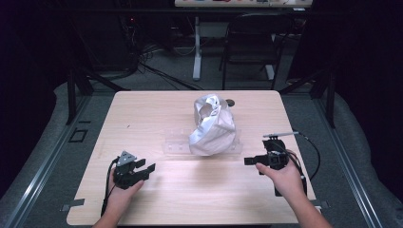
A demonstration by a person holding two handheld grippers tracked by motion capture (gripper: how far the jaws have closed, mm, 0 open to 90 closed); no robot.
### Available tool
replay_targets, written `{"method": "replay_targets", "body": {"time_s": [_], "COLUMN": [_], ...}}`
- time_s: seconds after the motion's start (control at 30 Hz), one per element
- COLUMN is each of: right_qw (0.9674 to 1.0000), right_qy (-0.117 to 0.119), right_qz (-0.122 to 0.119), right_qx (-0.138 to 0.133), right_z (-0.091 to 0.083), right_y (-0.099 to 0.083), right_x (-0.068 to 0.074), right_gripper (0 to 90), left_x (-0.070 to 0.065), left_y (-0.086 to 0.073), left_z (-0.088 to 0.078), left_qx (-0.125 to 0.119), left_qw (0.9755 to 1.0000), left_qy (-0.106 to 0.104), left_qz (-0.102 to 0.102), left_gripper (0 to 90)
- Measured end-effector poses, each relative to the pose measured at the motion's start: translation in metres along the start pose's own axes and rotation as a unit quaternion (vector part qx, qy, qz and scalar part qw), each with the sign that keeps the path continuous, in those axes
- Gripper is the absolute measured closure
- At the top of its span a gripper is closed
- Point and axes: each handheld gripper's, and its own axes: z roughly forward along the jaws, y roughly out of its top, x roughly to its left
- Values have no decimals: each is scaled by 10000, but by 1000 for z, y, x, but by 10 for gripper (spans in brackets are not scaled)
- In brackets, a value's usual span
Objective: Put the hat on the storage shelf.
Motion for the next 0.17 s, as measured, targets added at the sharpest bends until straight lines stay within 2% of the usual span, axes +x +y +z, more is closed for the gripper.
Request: {"method": "replay_targets", "body": {"time_s": [0.03, 0.07, 0.1, 0.13, 0.17], "right_qw": [9999, 9993, 9987, 9971, 9927], "right_qy": [-55, -120, -204, -348, -653], "right_qz": [-86, -194, -249, -360, -628], "right_qx": [-88, -309, -407, -565, -791], "right_z": [5, 10, 11, 13, 17], "right_y": [-10, -22, -26, -31, -40], "right_x": [-3, -8, -10, -12, -16], "right_gripper": [550, 554, 551, 540, 519], "left_x": [-1, -2, -5, -8, -8], "left_y": [0, 0, 0, 1, 1], "left_z": [1, 1, 2, 3, 3], "left_qx": [-14, -3, -47, -84, -84], "left_qw": [10000, 10000, 9999, 9997, 9997], "left_qy": [-26, -39, -60, -112, -112], "left_qz": [-2, 46, 101, 188, 188], "left_gripper": [495, 489, 485, 479, 474]}}
